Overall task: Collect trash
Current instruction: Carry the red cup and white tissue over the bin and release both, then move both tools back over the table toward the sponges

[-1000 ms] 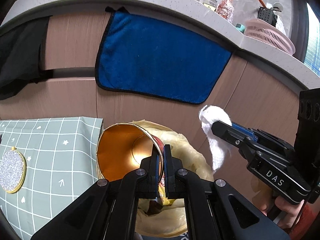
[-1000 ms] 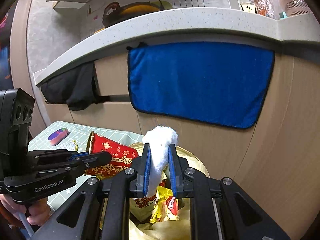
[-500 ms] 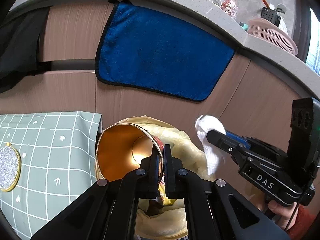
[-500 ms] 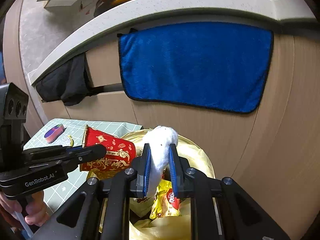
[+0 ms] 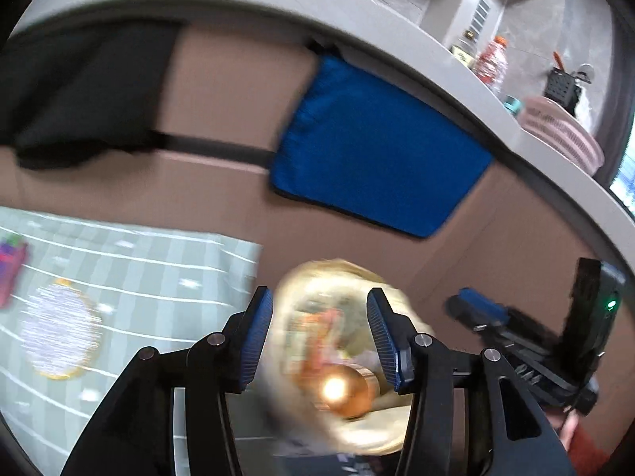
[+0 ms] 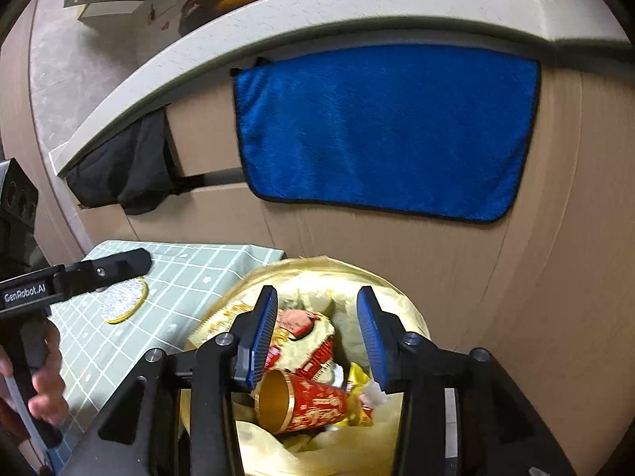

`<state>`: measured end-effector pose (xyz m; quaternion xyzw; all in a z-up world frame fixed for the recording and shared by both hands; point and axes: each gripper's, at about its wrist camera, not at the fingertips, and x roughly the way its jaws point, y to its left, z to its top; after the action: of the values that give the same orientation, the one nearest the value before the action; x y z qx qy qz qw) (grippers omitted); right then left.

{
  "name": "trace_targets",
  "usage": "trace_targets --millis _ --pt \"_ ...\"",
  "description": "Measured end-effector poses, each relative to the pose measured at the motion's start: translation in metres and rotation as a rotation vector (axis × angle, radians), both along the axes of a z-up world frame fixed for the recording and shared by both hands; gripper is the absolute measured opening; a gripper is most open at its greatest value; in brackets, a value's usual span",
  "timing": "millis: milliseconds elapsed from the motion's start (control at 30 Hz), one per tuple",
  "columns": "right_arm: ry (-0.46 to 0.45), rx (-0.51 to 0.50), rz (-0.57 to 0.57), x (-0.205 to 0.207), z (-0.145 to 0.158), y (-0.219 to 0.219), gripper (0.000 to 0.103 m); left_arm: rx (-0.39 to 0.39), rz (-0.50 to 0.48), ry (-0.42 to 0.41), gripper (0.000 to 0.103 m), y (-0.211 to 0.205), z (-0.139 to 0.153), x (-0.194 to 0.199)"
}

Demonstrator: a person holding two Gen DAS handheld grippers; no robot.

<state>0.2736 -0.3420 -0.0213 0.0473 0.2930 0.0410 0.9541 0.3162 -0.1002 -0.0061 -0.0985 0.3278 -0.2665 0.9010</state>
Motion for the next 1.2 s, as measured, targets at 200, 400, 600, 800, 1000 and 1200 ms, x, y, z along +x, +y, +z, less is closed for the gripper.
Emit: trace_targets --millis 200,400,600,800,1000,1200 --pt "-0.030 0.000 0.071 0.005 0.015 0.035 0.040 0.046 0.147 -0.058 0.050 0.085 0.013 -0.005" --pt "-0.041 -0.027 0.183 0.018 0.023 0.096 0.040 0.020 0.334 -0.042 0.050 0.184 0.005 0.002" --pt "-0.020 -0.029 0.287 0.037 0.016 0.155 0.040 -0.076 0.512 0.046 0.051 0.273 -0.032 0.028" --pt "0.034 -0.053 0.359 0.057 -0.005 0.200 0.040 -0.156 0.584 0.190 0.051 0.315 -0.076 0.068" --pt "0.086 -0.056 0.383 0.076 -0.028 0.219 0.040 -0.097 0.594 0.263 0.051 0.319 -0.111 0.103" --pt "0.138 -0.049 0.395 0.091 -0.047 0.226 0.040 -0.060 0.580 0.266 0.052 0.308 -0.123 0.122"
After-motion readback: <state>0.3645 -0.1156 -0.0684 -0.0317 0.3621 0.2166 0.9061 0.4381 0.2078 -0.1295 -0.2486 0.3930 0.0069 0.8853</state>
